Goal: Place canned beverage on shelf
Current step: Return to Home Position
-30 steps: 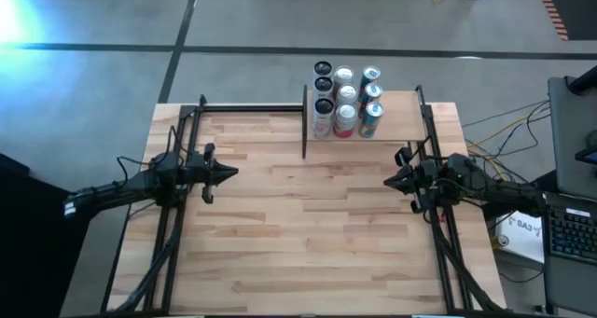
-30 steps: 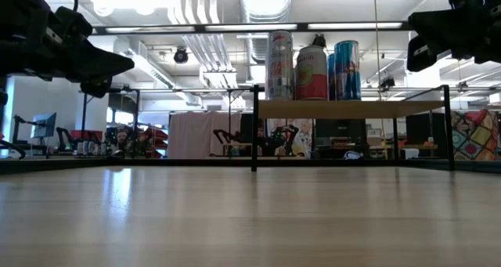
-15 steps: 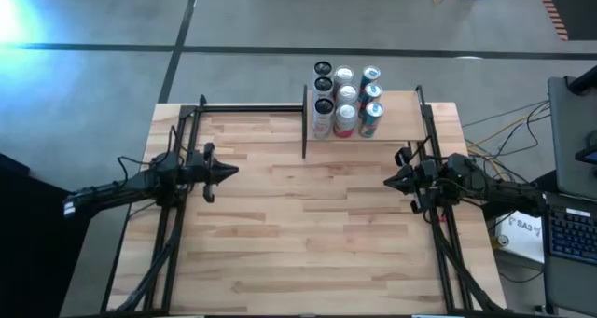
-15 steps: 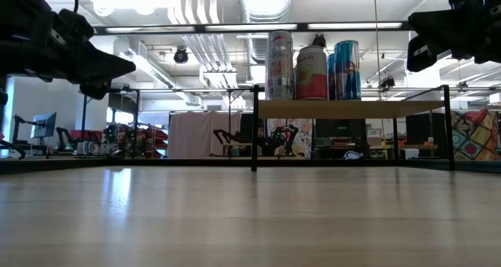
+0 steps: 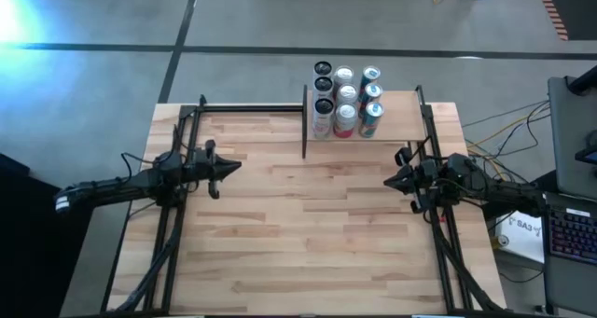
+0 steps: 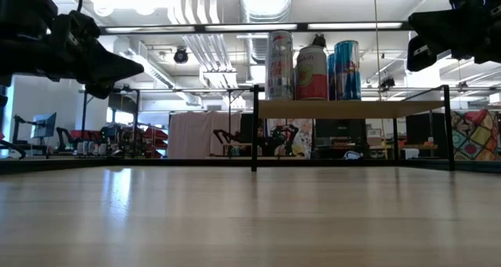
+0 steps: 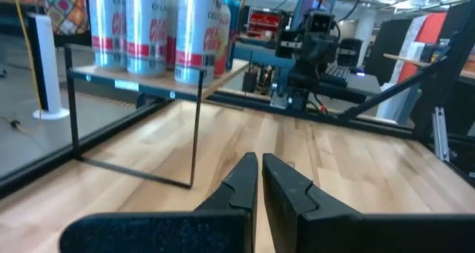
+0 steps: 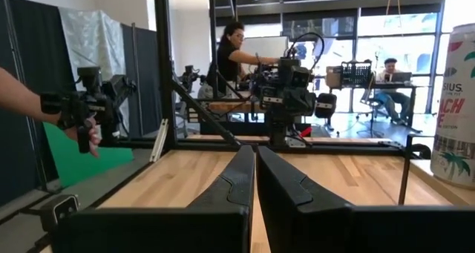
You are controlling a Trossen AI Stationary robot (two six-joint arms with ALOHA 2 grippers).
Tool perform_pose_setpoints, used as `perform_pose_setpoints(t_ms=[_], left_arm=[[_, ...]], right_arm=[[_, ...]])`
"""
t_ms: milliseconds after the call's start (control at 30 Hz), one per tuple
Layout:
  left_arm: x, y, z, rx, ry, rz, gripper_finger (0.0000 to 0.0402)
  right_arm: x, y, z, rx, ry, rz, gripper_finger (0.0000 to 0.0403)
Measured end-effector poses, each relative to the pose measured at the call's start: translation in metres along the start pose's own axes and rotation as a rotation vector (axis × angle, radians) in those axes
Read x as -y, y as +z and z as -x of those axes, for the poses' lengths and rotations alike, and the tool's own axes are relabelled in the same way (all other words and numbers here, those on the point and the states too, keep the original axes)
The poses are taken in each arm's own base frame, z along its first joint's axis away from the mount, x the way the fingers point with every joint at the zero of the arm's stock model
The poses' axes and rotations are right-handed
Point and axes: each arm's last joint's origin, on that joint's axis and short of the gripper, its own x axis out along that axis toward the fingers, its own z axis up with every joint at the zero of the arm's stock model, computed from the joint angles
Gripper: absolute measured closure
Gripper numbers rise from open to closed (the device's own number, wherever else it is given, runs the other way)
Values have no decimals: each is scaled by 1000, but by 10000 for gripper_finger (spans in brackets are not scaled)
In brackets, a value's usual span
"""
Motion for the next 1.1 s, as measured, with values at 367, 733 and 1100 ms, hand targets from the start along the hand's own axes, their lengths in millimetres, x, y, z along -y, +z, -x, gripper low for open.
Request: perform_pose_setpoints(t_ms=[367,733,1100], left_arm=[[0,6,-1,68,7,-25,402],[8,0,-14,12,-57,-8,402],[12,7,-11,75,-92,8,402]], right_arm=[[-2,0,0,-6,60,-25,394],[-1,-3,0,-30,51,14,394],[-1,-3,0,-39,47,-106,394]])
